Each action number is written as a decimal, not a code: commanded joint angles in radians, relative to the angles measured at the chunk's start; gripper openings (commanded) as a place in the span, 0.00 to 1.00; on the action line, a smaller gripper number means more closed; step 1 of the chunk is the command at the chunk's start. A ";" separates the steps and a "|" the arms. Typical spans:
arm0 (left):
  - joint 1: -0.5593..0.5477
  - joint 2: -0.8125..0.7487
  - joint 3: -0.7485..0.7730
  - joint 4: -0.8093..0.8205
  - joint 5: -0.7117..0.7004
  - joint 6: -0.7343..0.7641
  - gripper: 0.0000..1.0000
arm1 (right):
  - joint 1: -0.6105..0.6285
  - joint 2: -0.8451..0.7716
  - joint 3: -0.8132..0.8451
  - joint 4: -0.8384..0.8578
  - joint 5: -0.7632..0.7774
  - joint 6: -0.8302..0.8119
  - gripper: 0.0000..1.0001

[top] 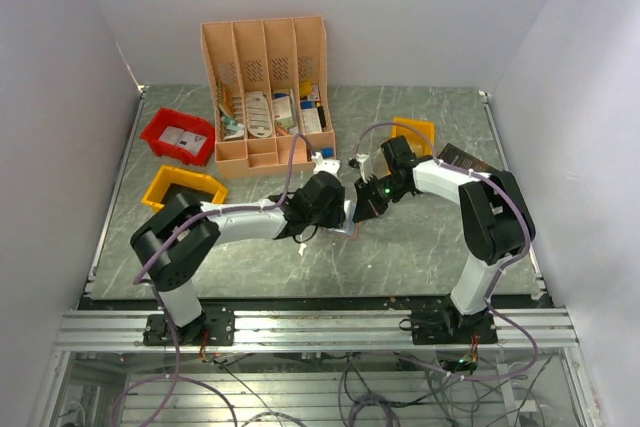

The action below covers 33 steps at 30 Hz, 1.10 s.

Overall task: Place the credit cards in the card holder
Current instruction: Open the card holder at the center of the board.

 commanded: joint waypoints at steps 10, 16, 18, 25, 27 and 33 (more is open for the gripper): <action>0.085 0.036 -0.090 0.044 0.112 0.025 0.56 | 0.006 0.076 0.038 -0.025 0.069 0.021 0.00; 0.141 0.017 -0.211 0.220 0.230 -0.010 0.58 | 0.003 0.103 0.043 -0.012 0.044 0.043 0.00; 0.147 0.004 -0.249 0.279 0.262 -0.018 0.59 | 0.000 0.108 0.045 -0.007 0.030 0.053 0.00; 0.185 0.019 -0.321 0.452 0.354 -0.091 0.76 | -0.013 0.106 0.057 0.013 0.009 0.077 0.03; 0.187 0.033 -0.311 0.447 0.353 -0.101 0.78 | -0.015 0.104 0.058 0.018 0.002 0.082 0.04; 0.185 0.039 -0.304 0.444 0.345 -0.114 0.94 | -0.019 0.116 0.067 0.013 -0.009 0.085 0.06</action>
